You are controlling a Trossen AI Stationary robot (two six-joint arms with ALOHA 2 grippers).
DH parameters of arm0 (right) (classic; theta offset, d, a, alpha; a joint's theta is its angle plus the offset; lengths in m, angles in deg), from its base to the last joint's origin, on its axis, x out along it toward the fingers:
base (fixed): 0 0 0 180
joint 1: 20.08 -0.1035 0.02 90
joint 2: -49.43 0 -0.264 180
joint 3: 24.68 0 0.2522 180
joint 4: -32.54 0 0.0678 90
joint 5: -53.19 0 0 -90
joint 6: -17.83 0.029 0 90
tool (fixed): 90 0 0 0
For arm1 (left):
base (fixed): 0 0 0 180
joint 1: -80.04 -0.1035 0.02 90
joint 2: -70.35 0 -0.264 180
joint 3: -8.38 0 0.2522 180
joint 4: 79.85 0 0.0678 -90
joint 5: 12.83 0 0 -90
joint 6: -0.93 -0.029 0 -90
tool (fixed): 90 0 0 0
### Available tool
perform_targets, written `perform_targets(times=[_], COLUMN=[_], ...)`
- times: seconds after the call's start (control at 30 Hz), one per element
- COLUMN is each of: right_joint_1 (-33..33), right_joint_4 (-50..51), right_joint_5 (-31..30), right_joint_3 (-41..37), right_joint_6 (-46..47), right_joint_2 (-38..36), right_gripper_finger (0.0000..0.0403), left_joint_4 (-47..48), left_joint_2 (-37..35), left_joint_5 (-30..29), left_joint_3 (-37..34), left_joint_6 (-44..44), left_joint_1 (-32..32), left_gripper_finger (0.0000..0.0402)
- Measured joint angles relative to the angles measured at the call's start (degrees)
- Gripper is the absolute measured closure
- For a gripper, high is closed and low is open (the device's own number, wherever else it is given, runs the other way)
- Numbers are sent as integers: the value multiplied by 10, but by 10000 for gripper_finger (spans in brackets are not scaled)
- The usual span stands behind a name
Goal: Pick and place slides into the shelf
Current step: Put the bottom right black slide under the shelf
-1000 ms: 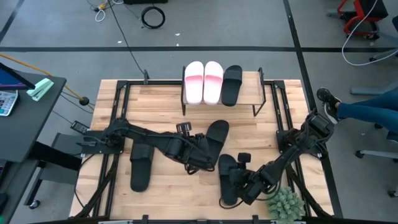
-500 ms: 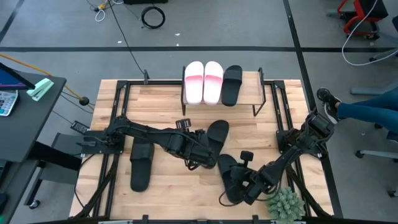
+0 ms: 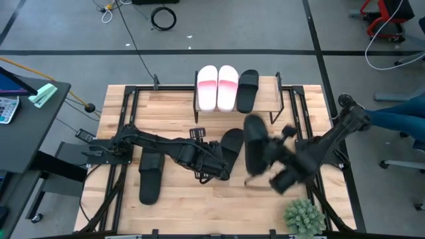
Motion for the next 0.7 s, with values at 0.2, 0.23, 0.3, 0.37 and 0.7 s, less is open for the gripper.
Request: perform_targets(times=[0.2, 0.23, 0.3, 0.37, 0.7], right_joint_1=[154, 184, 244, 299, 458], right_joint_4=[6, 6, 5, -2, -244], right_joint_5=[-19, -22, -26, -20, 97], right_joint_3=[-12, -13, -16, -21, -84], right_joint_6=[-150, -175, -229, -285, -696], right_joint_2=[-103, -118, -140, -155, -168], right_gripper_finger=[391, 393, 393, 393, 393], left_joint_4=[0, 0, 0, 0, 0], left_joint_2=[0, 0, 0, 0, 0], left_joint_5=[0, 0, 0, -2, -5], left_joint_3=[0, 0, 0, 0, 0], left_joint_6=[-16, -16, -16, -16, -16], left_joint_1=[-1, -1, -1, -3, -27], left_gripper_finger=[397, 396, 390, 383, 397])
